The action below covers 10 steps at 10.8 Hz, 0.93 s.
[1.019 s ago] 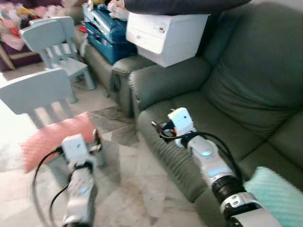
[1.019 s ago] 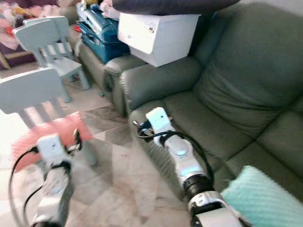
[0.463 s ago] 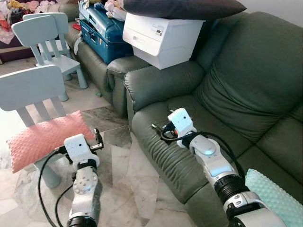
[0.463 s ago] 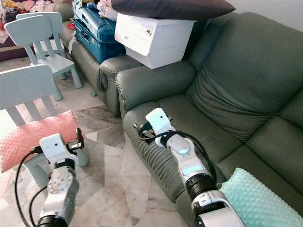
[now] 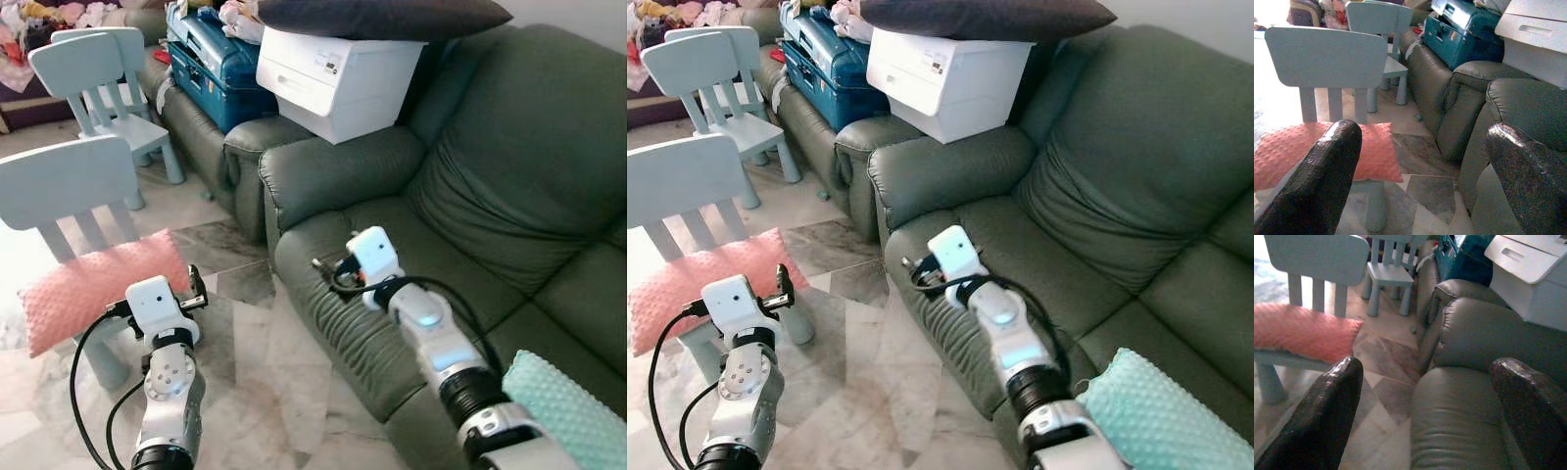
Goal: Move the pillow to the sofa
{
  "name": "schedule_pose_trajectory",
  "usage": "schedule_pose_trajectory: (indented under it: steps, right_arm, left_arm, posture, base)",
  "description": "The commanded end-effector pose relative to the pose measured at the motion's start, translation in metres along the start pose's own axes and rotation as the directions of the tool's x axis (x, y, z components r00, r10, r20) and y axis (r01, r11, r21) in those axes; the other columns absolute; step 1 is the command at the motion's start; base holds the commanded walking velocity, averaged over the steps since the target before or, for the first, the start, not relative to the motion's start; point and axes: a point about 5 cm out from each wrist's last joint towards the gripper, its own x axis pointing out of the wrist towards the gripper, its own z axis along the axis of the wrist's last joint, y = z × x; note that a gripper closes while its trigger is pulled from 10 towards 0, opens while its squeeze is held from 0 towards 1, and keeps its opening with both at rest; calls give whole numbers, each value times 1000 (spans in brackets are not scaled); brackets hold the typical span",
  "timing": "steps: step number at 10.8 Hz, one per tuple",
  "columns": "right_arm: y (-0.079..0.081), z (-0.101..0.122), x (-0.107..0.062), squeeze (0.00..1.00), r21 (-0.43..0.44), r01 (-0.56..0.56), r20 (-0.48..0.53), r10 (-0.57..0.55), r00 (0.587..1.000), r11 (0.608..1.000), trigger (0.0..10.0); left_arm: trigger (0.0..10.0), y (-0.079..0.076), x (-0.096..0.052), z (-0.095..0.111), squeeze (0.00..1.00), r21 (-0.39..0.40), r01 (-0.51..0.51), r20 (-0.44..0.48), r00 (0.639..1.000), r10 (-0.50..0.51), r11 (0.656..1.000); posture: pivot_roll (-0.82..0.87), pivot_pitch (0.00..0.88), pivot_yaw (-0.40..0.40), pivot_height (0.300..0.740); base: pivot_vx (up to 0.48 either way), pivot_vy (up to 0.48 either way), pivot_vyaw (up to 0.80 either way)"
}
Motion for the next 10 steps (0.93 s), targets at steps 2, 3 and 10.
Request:
schedule_pose_trajectory:
  steps: [2, 3, 10]
  right_arm:
    - [3, 1, 1, 0, 56, 49, 15, -50, 999, 997, 10000]
    - [5, -3, 1, 0, 80, 66, 10, -66, 998, 995, 10000]
    - [19, -5, 4, 0, 91, 58, 15, -59, 998, 994, 10000]
  left_arm:
    - [10000, 0, -1, 3, 0, 38, 51, 8, 999, -51, 998]
    - [10000, 1, -1, 5, 0, 59, 71, 10, 997, -72, 996]
    - [10000, 0, -8, 9, 0, 47, 81, 9, 997, -82, 996]
  posture:
    - [-219, 33, -4, 740]
    - [-209, 39, 20, 740]
    - [-171, 72, 27, 740]
  base:
    - [0, 0, 0]
    - [0, 0, 0]
    - [0, 0, 229]
